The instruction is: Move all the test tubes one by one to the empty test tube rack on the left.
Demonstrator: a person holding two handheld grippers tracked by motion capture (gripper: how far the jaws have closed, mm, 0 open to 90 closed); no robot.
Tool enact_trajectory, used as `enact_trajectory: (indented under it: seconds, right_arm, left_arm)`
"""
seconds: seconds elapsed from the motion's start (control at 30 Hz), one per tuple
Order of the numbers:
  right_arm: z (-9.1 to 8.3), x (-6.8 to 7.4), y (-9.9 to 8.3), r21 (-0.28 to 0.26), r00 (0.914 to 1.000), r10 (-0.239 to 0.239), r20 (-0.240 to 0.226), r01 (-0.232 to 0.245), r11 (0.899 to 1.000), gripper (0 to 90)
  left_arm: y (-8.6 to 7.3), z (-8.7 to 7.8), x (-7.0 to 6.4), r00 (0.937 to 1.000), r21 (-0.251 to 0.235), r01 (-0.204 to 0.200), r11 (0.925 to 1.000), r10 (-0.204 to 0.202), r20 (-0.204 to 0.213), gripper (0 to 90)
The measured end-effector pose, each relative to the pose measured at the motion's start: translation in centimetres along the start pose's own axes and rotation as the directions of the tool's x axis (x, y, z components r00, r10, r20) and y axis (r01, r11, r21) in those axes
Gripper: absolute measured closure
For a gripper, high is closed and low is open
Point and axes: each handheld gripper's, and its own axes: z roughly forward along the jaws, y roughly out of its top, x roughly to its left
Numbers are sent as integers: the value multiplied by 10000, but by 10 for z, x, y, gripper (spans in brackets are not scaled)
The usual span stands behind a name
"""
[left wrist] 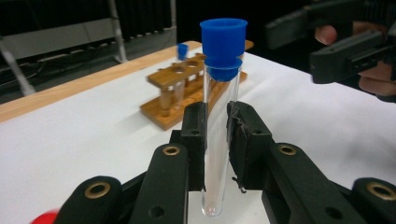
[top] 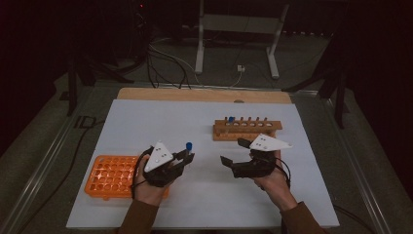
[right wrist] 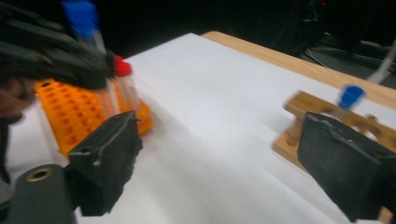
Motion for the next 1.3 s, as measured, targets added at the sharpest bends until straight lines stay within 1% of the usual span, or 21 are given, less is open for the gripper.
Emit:
enact_trajectory:
  seconds: [0.07, 0.17, 0.27, 0.33, 0.47, 0.6, 0.67, 0.7, 0.8, 0.83, 0.9, 1.07, 1.17, 1.23, 1.3]
  right_arm:
    - [-3, -5, -6, 92, 9995, 115, 282, -117, 9999, 91]
    - [-8, -14, -14, 126, 9979, 290, 574, -298, 9995, 50]
    - [-14, -20, -22, 186, 9946, 377, 968, -397, 9990, 6]
    - [-19, -25, -26, 105, 9916, 550, 1171, -566, 9983, 0]
    - [-29, -32, -34, -126, 9848, 818, 1535, -808, 9967, 0]
    - [-35, -36, -41, -142, 9807, 876, 1750, -864, 9962, 0]
    - [-37, -38, -45, -191, 9787, 970, 1808, -951, 9953, 0]
    - [-38, -39, -46, -213, 9780, 998, 1833, -975, 9950, 0]
    - [-41, -41, -47, -276, 9759, 1057, 1909, -1023, 9944, 0]
    - [-42, -42, -48, -336, 9755, 1085, 1913, -1040, 9940, 0]
    - [-44, -42, -47, -383, 9750, 1133, 1909, -1079, 9934, 0]
    - [-44, -42, -47, -441, 9750, 1140, 1907, -1075, 9932, 0]
    - [-44, -42, -48, -454, 9757, 1139, 1872, -1072, 9932, 0]
    - [-44, -42, -48, -468, 9755, 1168, 1866, -1100, 9928, 0]
    - [-44, -42, -48, -459, 9759, 1164, 1844, -1098, 9929, 0]
  left_arm:
    - [-2, -8, 5, 9999, -66, 97, 9999, -98, -140, 774]
    - [-5, -19, 13, 9991, -197, 259, 9995, -265, -330, 774]
    - [-8, -33, 23, 9978, -543, 544, 9970, -563, -345, 774]
    - [-10, -42, 29, 9963, -631, 644, 9959, -678, -530, 774]
    - [-13, -56, 39, 9917, -739, 771, 9943, -842, -970, 773]
    - [-18, -67, 48, 9856, -792, 880, 9930, -983, -1376, 773]
    - [-21, -72, 51, 9813, -846, 980, 9916, -1104, -1578, 773]
    - [-22, -73, 53, 9790, -821, 947, 9921, -1078, -1729, 773]
    - [-26, -77, 58, 9703, -857, 995, 9913, -1158, -2124, 773]
    - [-28, -78, 60, 9678, -899, 1012, 9908, -1189, -2217, 772]
    - [-31, -80, 63, 9649, -1037, 981, 9898, -1201, -2336, 772]
    - [-39, -79, 74, 9535, -973, 1034, 9899, -1265, -2737, 772]
    - [-42, -78, 79, 9436, -919, 1038, 9903, -1273, -3055, 772]
    - [-44, -76, 83, 9354, -913, 1126, 9894, -1366, -3262, 772]
    - [-47, -74, 87, 9296, -903, 1252, 9880, -1486, -3372, 772]
